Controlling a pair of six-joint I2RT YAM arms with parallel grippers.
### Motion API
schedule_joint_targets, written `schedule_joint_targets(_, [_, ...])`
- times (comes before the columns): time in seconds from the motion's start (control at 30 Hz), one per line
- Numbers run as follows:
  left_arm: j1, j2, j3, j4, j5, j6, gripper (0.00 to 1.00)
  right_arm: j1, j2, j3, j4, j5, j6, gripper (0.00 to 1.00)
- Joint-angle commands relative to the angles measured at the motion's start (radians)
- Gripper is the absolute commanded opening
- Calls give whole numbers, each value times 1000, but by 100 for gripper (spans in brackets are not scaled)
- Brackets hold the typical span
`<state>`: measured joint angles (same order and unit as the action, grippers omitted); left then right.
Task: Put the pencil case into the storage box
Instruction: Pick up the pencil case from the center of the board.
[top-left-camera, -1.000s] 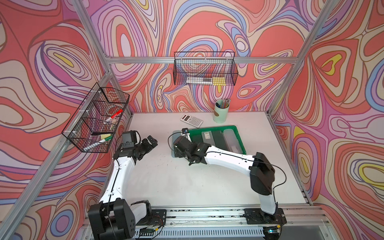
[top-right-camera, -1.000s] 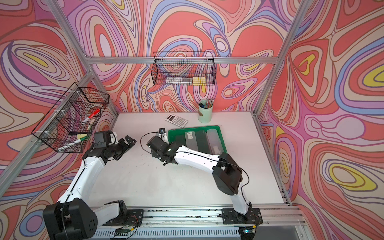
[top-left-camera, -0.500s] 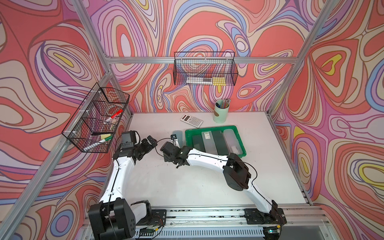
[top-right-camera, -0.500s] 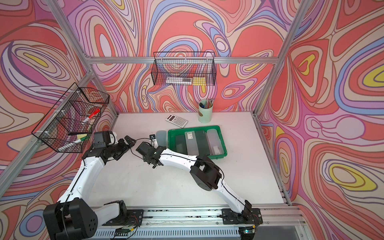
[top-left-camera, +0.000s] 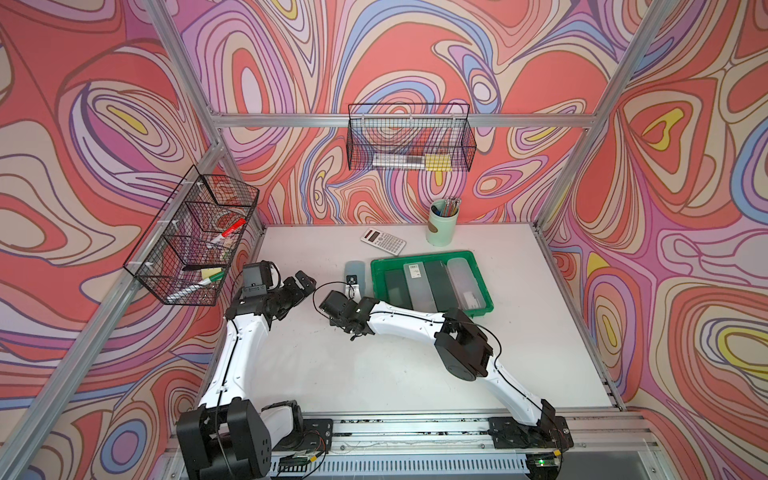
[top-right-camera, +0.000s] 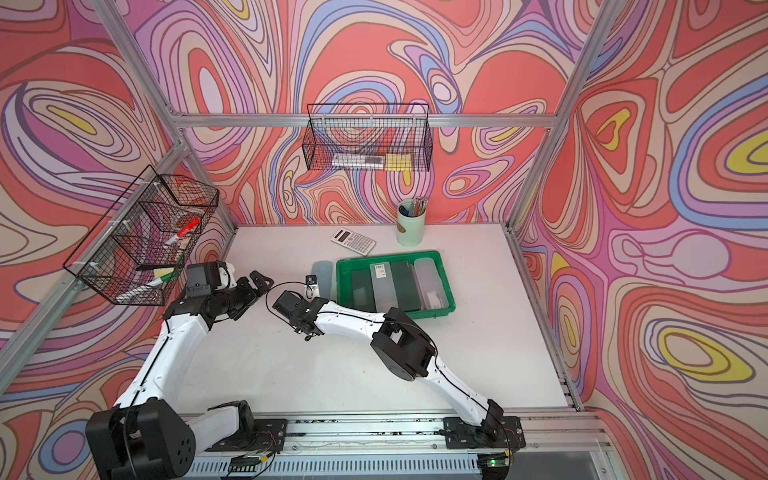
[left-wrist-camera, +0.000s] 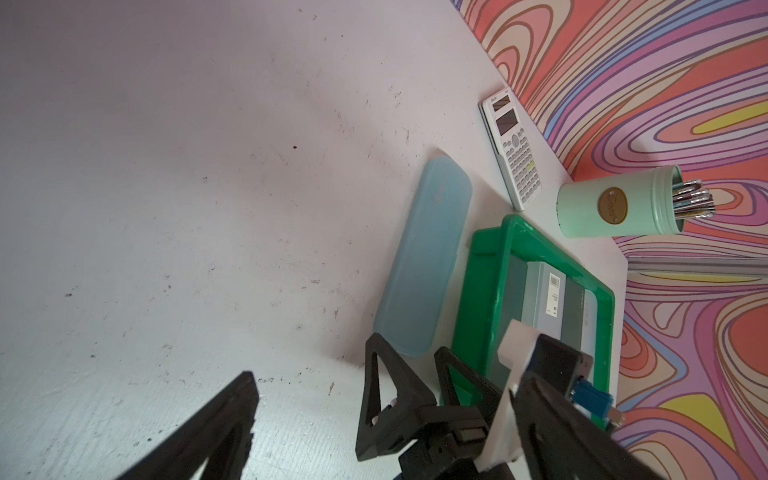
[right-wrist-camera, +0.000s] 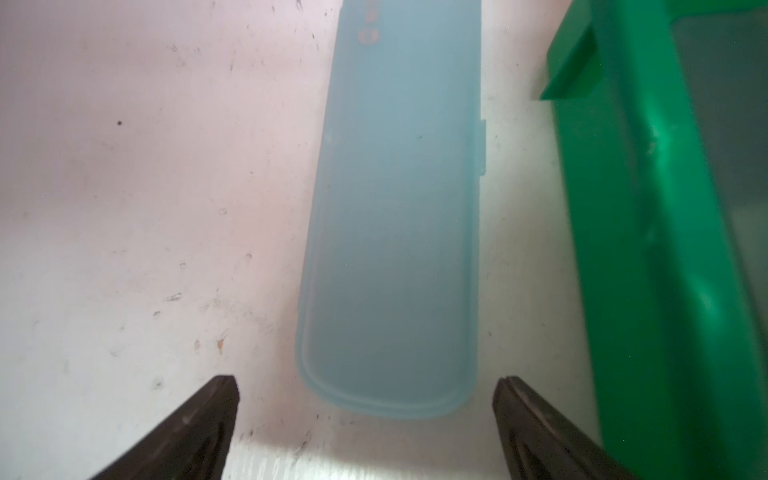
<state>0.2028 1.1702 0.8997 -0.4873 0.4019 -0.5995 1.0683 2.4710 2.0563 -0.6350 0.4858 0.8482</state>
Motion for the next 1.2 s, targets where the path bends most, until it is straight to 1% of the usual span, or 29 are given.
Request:
schedule_joint_targets(0.0, [6, -24, 1, -14, 1, 4, 99, -2, 55, 4, 2, 9, 35, 98])
schedule_joint_targets(0.1, [6, -19, 12, -16, -11, 2, 99, -3, 66, 0, 9, 20, 43, 98])
schedule_joint_targets(0.3, [7, 8, 36, -14, 8, -2, 99, -10, 76, -33, 49, 48, 40, 98])
schedule_joint_targets(0.6, [7, -21, 48, -35, -14, 11, 99, -18, 108, -43, 60, 64, 22, 85])
schedule_joint_targets(0.73, [8, -29, 68, -68, -34, 26, 99, -18, 85, -80, 88, 45, -5, 80])
schedule_joint_targets(1.0, [7, -62, 68, -82, -27, 4, 100, -18, -13, -205, 147, 19, -45, 70])
schedule_joint_targets(1.17, [7, -85, 68, -97, -23, -7, 99, -8, -82, -288, 210, -34, -98, 64])
